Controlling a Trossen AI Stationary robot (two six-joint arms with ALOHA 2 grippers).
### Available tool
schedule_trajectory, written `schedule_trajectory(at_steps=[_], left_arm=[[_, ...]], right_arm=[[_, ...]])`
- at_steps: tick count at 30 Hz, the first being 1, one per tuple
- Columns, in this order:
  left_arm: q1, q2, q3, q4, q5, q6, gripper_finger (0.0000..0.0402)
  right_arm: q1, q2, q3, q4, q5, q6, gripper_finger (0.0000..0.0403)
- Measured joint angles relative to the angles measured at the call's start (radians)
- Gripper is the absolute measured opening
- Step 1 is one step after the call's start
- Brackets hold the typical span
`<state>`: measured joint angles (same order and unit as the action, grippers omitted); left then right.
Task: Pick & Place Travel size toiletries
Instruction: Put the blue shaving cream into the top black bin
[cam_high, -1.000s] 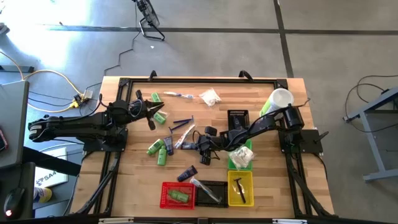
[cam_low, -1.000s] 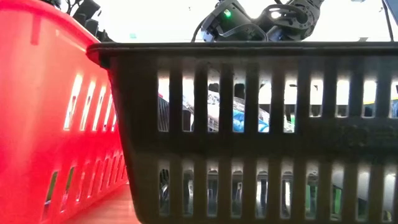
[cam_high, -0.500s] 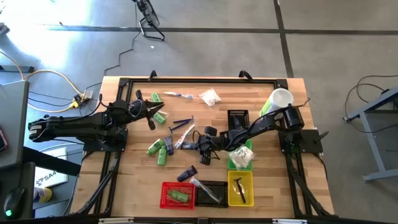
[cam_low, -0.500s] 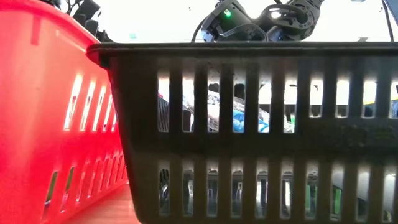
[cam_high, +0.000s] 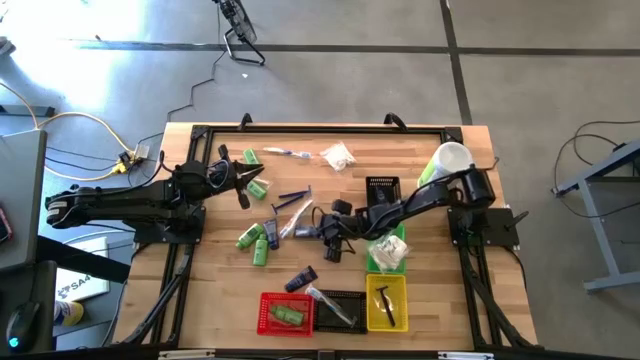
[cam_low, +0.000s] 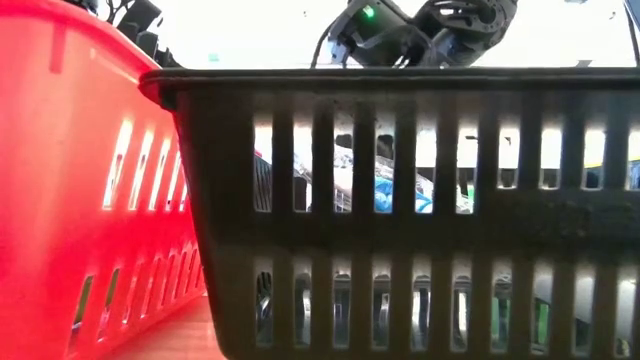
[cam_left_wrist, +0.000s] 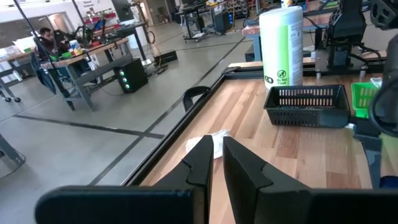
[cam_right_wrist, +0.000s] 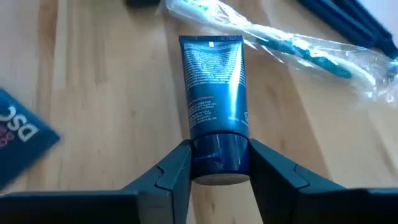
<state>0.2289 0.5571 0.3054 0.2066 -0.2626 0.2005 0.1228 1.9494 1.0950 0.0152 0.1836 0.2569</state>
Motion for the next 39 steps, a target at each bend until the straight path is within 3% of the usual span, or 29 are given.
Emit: schedule_trajectory(at_steps=[19, 30, 39], left_arm=[[0.0, 0.0, 0.0, -0.006, 0.0, 0.0, 0.003], [0.0, 0.0, 0.0, -0.017, 0.0, 0.0, 0.003], [0.0, 0.0, 0.0, -0.016, 0.0, -0.003, 0.003]], right_arm=[[-0.014, -0.3, -0.002, -0.403, 0.027, 0.015, 0.0128], [-0.004, -0.537, -0.001, -0.638, 0.108, 0.171, 0.0129], [0.051, -0.658, -0.001, -0.883, 0.223, 0.354, 0.0134]])
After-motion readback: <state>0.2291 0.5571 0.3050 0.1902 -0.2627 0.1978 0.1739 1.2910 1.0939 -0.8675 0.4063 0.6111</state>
